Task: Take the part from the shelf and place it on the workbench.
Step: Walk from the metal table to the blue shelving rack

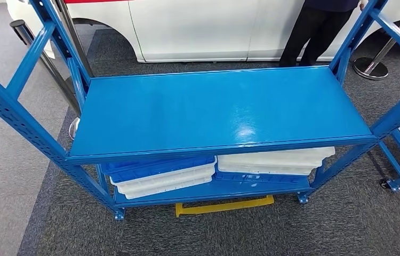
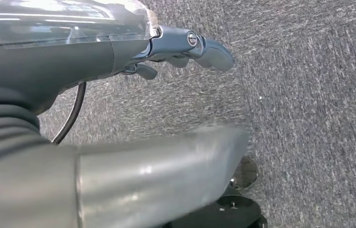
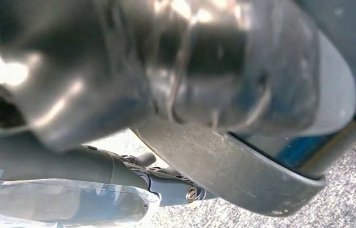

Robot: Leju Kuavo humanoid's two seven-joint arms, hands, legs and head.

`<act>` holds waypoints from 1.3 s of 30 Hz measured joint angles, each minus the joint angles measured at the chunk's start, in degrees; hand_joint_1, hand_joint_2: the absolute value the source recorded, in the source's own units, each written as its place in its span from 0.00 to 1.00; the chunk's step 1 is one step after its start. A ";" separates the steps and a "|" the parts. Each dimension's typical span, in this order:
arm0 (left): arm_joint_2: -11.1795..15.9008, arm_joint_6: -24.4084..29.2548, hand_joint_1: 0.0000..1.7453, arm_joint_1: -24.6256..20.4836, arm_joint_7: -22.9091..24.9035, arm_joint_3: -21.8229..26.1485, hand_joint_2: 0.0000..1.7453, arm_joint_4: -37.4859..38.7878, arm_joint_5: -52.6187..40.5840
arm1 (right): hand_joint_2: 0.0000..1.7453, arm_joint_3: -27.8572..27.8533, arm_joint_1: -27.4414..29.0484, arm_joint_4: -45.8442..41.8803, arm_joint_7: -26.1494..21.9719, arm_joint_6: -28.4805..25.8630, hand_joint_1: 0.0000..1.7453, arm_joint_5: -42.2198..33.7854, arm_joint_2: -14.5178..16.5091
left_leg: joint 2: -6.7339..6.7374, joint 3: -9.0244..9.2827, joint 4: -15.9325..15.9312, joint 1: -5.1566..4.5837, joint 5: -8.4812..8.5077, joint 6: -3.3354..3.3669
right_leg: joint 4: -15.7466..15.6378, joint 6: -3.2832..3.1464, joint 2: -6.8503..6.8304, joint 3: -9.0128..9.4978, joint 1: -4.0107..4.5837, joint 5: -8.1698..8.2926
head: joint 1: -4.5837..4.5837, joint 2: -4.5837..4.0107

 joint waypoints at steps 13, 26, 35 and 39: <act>1.82 -1.88 0.00 1.79 2.18 -7.63 1.00 -0.34 9.02 | 1.00 0.60 0.40 -0.91 -0.86 1.05 0.00 -6.73 -1.12 | 0.02 0.05 -0.02 0.16 -0.05 0.05 | -0.01 0.09 0.00 -0.06 0.01 -0.03 | -0.01 0.00; 5.19 -5.72 0.00 5.25 4.16 -23.27 1.00 -2.63 25.90 | 1.00 4.72 3.55 -3.25 -4.29 2.81 0.00 -19.77 -3.36 | 0.01 0.05 -0.05 0.20 -0.07 0.01 | 0.07 0.04 -0.02 -0.07 0.04 -0.09 | 0.01 0.00; 7.47 -8.40 0.00 7.71 5.48 -34.41 1.00 -4.46 37.51 | 1.00 7.99 5.67 -5.09 -6.69 3.68 0.00 -28.88 -5.22 | 0.01 0.05 -0.05 0.18 -0.07 0.01 | 0.06 0.05 -0.02 -0.06 0.04 -0.10 | 0.00 0.00; 8.50 -9.61 0.00 8.84 6.17 -39.53 1.00 -5.34 42.76 | 1.00 9.44 6.56 -6.00 -7.78 4.14 0.00 -33.01 -6.10 | 0.01 0.05 -0.05 0.18 -0.07 0.01 | 0.06 0.06 -0.02 -0.07 0.03 -0.10 | 0.01 0.00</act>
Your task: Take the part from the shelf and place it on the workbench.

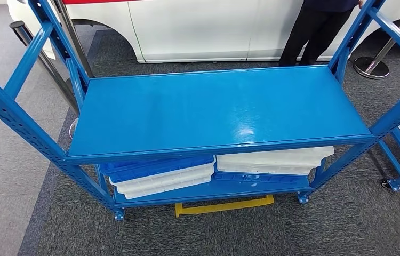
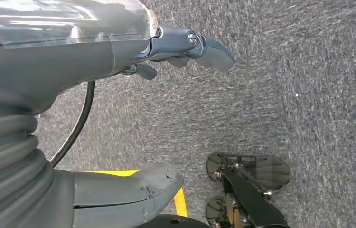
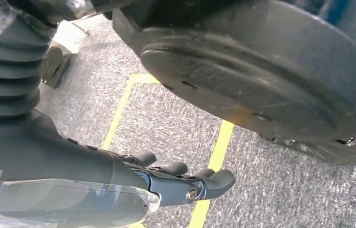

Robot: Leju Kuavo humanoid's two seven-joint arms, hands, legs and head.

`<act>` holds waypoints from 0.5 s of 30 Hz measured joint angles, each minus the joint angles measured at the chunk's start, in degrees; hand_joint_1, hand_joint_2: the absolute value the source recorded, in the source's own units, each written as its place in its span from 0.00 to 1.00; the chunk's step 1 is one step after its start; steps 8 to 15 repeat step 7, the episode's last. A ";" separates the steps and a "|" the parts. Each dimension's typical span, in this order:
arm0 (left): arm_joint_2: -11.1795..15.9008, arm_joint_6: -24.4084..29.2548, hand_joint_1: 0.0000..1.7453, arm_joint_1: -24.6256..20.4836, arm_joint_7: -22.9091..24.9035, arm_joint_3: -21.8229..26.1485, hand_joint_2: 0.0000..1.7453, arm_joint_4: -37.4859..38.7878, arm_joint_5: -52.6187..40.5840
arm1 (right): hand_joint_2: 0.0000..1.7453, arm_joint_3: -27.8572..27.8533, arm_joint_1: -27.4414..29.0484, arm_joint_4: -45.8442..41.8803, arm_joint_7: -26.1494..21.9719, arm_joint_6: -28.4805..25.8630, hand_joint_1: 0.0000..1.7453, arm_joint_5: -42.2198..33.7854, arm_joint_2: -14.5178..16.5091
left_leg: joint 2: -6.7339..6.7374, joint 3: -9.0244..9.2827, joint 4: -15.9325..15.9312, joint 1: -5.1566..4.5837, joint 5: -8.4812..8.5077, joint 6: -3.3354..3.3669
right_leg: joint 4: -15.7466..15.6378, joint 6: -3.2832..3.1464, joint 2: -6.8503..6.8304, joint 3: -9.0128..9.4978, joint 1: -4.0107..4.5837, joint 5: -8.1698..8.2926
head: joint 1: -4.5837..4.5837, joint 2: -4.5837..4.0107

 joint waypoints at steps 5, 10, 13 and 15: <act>1.22 -1.48 0.00 1.34 0.75 -6.15 0.75 -1.09 6.34 | 0.50 1.71 1.13 -1.13 -1.29 0.34 0.00 -4.95 -1.18 | 0.00 0.00 0.00 0.00 -0.01 -0.01 | 0.00 0.00 0.00 0.00 0.00 0.00 | 0.00 0.00; 1.59 -1.94 0.00 1.76 1.00 -8.07 0.33 -1.41 8.29 | 0.00 2.23 1.50 -1.48 -1.67 0.59 0.00 -6.50 -1.56 | 0.00 0.00 0.00 0.00 -0.01 -0.01 | 0.00 0.01 0.00 0.00 0.00 -0.01 | 0.00 0.00; 1.59 -1.94 0.00 1.76 1.00 -8.07 0.33 -1.41 8.29 | 0.00 2.23 1.50 -1.48 -1.67 0.59 0.00 -6.50 -1.56 | 0.00 0.00 0.00 0.00 -0.01 -0.01 | 0.00 0.01 0.00 0.00 0.00 -0.01 | 0.00 0.00; 1.59 -1.94 0.00 1.76 1.00 -8.07 0.33 -1.41 8.29 | 0.00 2.23 1.50 -1.48 -1.67 0.59 0.00 -6.50 -1.56 | 0.00 0.00 0.00 0.00 -0.01 -0.01 | 0.00 0.01 0.00 0.00 0.00 -0.01 | 0.00 0.00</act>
